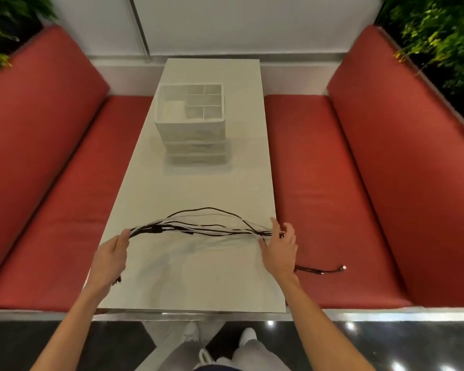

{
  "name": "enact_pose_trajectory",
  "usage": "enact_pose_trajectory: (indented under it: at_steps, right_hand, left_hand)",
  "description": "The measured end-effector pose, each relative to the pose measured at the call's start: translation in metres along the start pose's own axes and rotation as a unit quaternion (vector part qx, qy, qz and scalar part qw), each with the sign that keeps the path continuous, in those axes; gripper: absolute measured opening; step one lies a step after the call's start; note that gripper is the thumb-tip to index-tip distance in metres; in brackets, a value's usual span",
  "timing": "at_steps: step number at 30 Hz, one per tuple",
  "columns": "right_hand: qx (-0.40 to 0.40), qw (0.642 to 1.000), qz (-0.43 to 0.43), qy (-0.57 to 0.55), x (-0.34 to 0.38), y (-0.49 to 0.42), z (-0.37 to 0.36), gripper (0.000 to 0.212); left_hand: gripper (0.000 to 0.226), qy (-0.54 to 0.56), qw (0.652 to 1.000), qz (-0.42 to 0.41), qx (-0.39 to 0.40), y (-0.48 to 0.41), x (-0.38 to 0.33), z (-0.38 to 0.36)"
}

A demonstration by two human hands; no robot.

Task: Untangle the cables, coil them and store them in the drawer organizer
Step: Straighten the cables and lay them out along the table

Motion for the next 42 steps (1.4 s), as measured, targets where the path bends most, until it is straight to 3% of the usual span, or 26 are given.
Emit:
enact_pose_trajectory:
  at_steps: [3,6,11,16,19,21,24,27,29,32,39,40,42]
  right_hand:
    - [0.031,0.987,-0.037,-0.155,-0.026,0.004,-0.013,0.064]
    - [0.031,0.975,-0.029,-0.216,-0.046,-0.004,0.0,0.051]
    - [0.042,0.978,0.047,-0.2,-0.039,-0.017,0.031,0.023]
    - [0.096,0.967,0.084,-0.222,-0.022,-0.028,0.043,0.022]
    - [0.141,0.961,0.095,-0.218,-0.016,-0.031,0.041,0.037]
    - [0.2,0.938,0.118,-0.259,-0.007,-0.031,0.043,0.048]
    - [0.252,0.921,0.121,-0.271,-0.007,-0.033,0.06,0.045]
    - [0.215,0.921,0.086,-0.314,-0.026,-0.046,0.083,0.036]
    - [0.141,0.915,0.025,-0.377,-0.048,-0.057,0.102,0.034]
    - [0.033,0.866,-0.096,-0.489,-0.089,-0.067,0.126,0.035]
    - [-0.007,0.684,-0.18,-0.707,-0.097,-0.074,0.141,0.039]
    - [0.0,0.668,-0.173,-0.724,-0.093,-0.077,0.144,0.041]
    - [0.039,0.678,-0.147,-0.719,-0.083,-0.08,0.153,0.042]
  left_hand:
    - [0.064,-0.011,1.0,0.0,0.005,-0.008,0.012,0.009]
    - [0.068,-0.018,1.0,-0.012,0.01,-0.019,0.015,0.018]
    - [0.067,-0.043,0.999,-0.032,0.002,-0.036,0.009,0.027]
    - [0.07,-0.029,0.999,0.01,-0.014,-0.049,0.021,0.025]
    - [0.065,-0.021,0.999,0.043,-0.021,-0.05,0.023,0.016]
    - [0.059,0.023,0.996,0.087,-0.018,-0.05,0.029,0.009]
    - [0.061,0.091,0.983,0.158,-0.013,-0.054,0.046,-0.001]
    - [0.066,0.127,0.971,0.198,-0.031,-0.059,0.063,-0.002]
    - [0.067,0.145,0.962,0.225,-0.05,-0.059,0.073,-0.002]
    - [0.046,0.159,0.949,0.26,-0.078,-0.053,0.084,-0.001]
    - [0.047,0.171,0.948,0.253,-0.087,-0.043,0.076,-0.014]
    - [0.046,0.176,0.947,0.252,-0.088,-0.041,0.074,-0.015]
    - [0.047,0.183,0.945,0.255,-0.096,-0.041,0.072,-0.016]
Point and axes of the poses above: each hand's wrist, its own y-axis away from the middle knuckle, its own z-axis out of the back of the hand, x = y × z, the point moved 8 cm from there along -y, towards the middle knuckle, and after that the axes turned 12 degrees about z, right-handed, at the moved point
